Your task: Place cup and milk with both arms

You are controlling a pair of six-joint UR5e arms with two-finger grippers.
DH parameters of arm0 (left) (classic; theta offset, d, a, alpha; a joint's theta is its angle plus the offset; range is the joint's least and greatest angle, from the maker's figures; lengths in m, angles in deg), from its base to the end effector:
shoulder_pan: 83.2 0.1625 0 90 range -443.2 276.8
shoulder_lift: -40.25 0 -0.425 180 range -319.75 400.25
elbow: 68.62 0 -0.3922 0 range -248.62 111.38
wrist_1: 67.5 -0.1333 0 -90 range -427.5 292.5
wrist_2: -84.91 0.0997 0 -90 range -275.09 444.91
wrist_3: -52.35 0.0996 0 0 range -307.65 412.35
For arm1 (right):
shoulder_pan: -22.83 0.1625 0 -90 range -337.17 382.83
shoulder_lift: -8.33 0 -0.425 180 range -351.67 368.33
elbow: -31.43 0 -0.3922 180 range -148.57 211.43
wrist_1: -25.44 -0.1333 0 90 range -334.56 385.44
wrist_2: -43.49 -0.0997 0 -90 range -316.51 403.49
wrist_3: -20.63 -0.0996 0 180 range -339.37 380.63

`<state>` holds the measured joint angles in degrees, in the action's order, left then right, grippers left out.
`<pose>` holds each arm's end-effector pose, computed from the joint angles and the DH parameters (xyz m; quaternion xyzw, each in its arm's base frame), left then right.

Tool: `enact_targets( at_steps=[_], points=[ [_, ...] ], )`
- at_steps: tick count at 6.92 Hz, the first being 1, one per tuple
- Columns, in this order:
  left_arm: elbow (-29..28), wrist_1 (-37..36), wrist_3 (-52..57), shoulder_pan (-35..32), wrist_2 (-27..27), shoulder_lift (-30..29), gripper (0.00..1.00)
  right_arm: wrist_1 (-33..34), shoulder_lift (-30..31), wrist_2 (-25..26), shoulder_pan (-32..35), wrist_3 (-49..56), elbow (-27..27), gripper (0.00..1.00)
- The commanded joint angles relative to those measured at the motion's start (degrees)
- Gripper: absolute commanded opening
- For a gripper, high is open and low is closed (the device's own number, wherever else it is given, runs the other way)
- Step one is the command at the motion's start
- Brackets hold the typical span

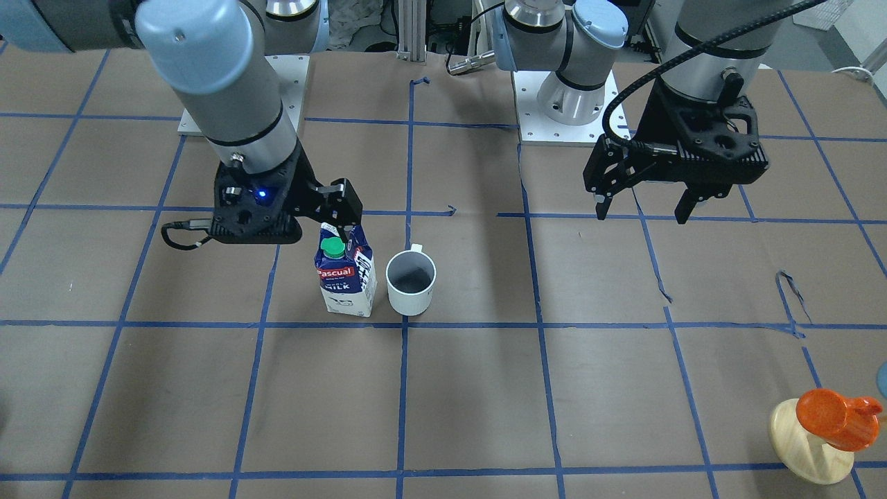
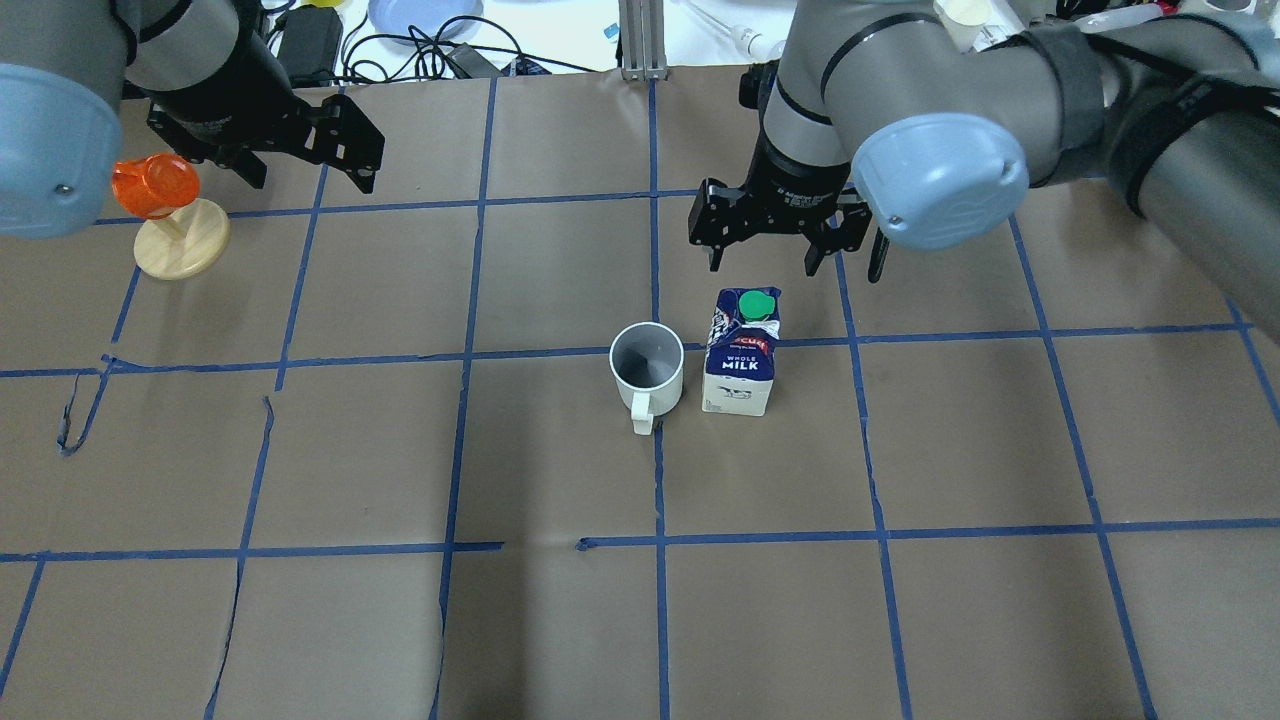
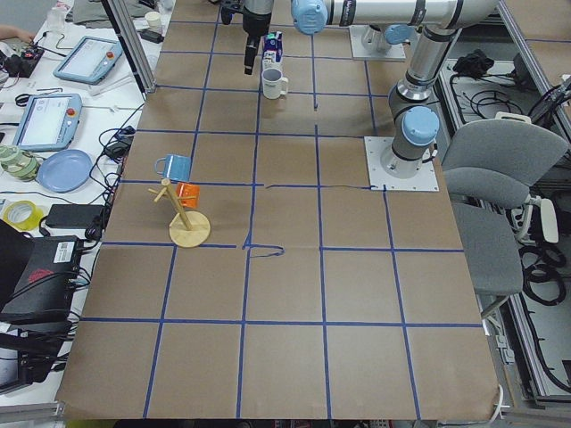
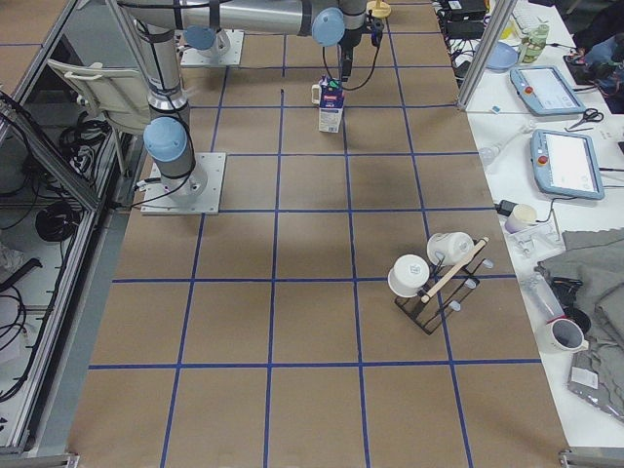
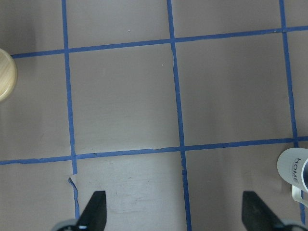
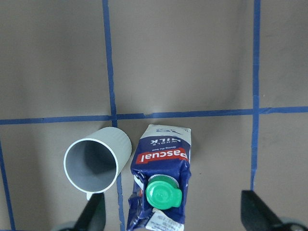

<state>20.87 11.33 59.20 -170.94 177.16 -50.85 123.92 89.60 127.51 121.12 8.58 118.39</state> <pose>-0.1089 -0.5213 0.5039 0.0381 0.9948 -0.0903 0.0268 0.2228 -0.5326 0.4496 0.0315 0.9978 -0.0147 0.0556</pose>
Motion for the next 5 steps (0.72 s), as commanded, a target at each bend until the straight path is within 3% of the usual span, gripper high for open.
enact_targets(
  at_steps=[1,4,5],
  points=[
    [-0.2,0.37,-0.25,-0.24,0.13,-0.57,1.0,-8.26,6.06,2.89,-3.71,0.1,-4.51,1.0],
    [0.32,2.72,-0.6,-0.5,-0.14,0.21,1.0,-9.09,8.2,9.64,-4.25,3.76,-3.72,1.0],
    [-0.37,2.91,-0.69,-0.07,-0.31,0.13,1.0,-9.01,8.2,9.41,-4.25,6.4,-3.2,1.0]
  ],
)
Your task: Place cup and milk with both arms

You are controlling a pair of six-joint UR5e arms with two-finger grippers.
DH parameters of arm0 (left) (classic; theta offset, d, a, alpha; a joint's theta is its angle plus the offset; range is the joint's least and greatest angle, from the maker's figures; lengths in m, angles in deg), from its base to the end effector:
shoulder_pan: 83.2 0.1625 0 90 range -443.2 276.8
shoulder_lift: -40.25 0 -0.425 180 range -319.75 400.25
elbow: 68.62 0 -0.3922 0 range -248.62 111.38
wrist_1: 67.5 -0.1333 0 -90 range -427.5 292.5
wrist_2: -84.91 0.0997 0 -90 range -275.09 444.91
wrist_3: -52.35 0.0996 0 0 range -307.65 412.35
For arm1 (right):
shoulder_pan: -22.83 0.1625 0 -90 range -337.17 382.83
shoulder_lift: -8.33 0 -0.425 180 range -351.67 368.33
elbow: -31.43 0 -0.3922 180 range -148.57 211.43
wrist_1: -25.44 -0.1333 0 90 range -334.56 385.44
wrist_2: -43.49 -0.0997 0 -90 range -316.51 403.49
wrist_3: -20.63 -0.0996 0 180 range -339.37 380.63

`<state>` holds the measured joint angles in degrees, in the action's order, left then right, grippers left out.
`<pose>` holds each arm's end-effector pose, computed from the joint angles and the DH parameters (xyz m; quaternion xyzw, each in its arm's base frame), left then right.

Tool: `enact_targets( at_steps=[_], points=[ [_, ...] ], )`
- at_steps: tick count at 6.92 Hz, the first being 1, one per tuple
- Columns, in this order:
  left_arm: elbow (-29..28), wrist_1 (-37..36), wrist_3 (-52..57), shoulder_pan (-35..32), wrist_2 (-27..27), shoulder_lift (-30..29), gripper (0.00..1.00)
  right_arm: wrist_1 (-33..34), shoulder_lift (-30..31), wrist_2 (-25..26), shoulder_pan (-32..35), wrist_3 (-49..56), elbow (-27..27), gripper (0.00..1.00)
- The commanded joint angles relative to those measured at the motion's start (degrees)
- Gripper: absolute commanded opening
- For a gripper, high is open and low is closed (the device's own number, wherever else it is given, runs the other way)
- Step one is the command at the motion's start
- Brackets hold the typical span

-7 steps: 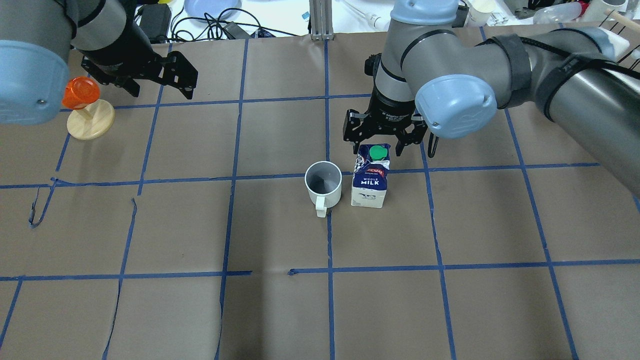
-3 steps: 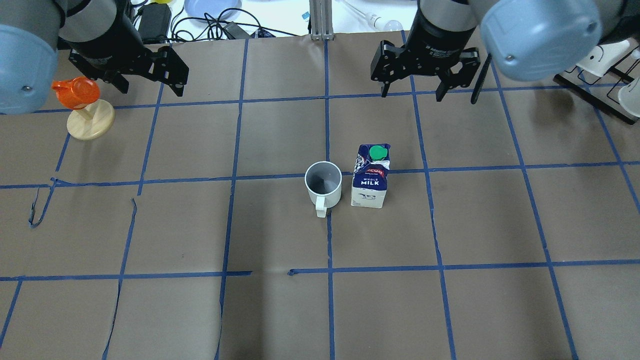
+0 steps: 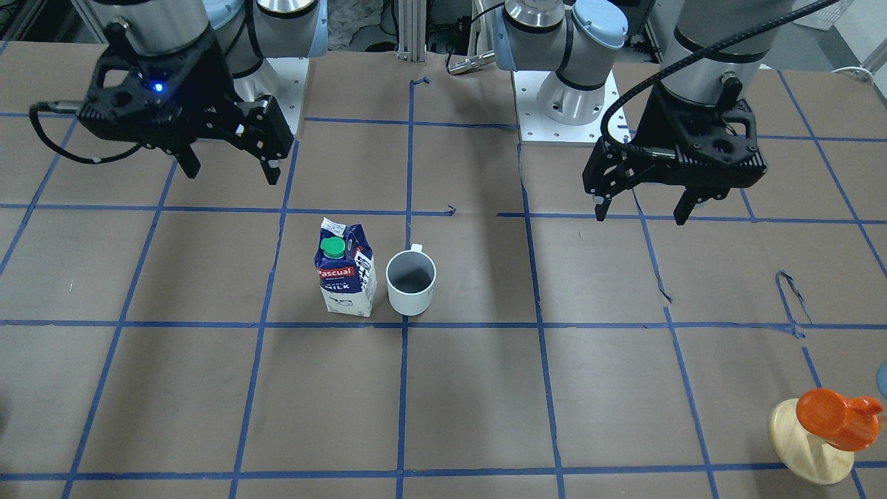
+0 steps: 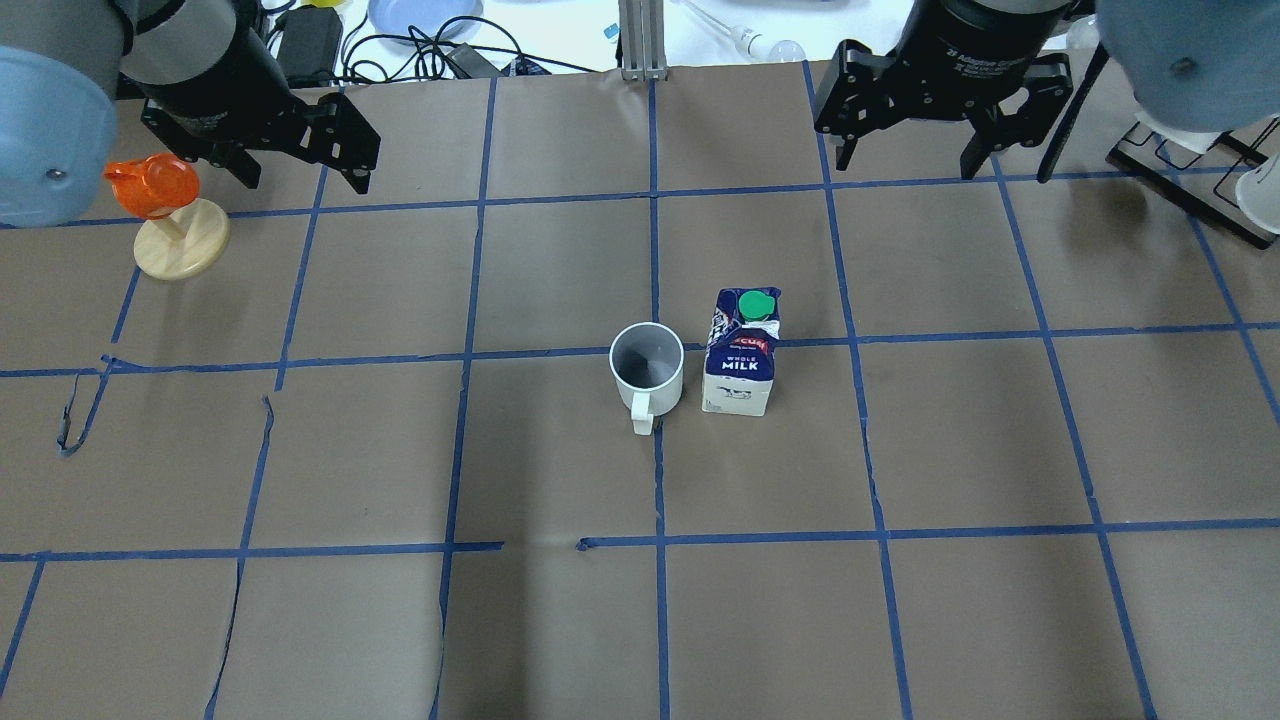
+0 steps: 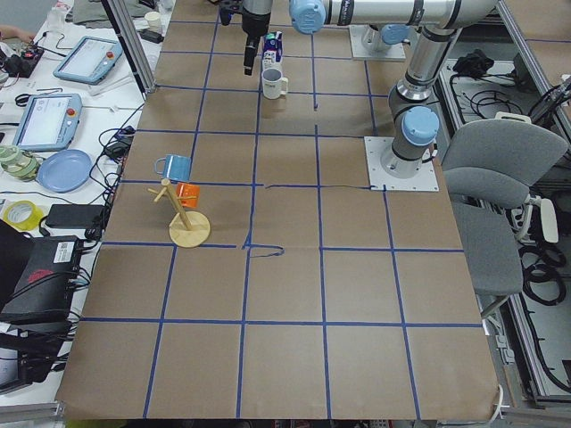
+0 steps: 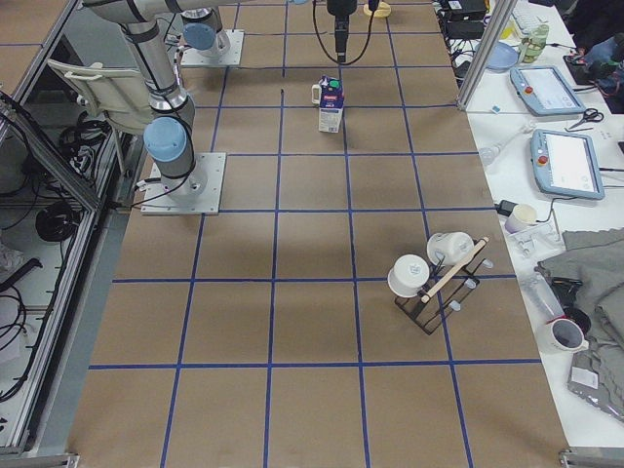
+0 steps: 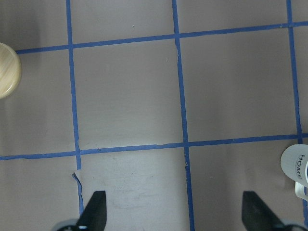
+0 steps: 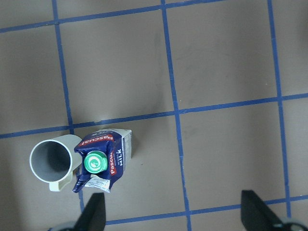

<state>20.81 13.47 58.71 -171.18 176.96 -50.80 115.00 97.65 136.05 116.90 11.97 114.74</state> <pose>-0.1116 -0.5176 0.5005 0.0364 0.9964 -0.0730 0.0232 0.1643 -0.4936 0.5392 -0.0411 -0.9977 0.0508 0.0168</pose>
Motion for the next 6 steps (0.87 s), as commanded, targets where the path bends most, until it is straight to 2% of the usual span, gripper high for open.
enact_targets(
  at_steps=[1,6],
  points=[
    [-0.31,0.69,-0.46,0.09,-0.55,0.07,1.0,-0.08,0.33,0.78,-0.03,3.13,1.41,1.0],
    [0.3,0.77,-0.81,-0.17,0.32,-0.01,1.0,0.53,0.07,-1.16,0.41,2.78,1.51,1.0]
  ],
)
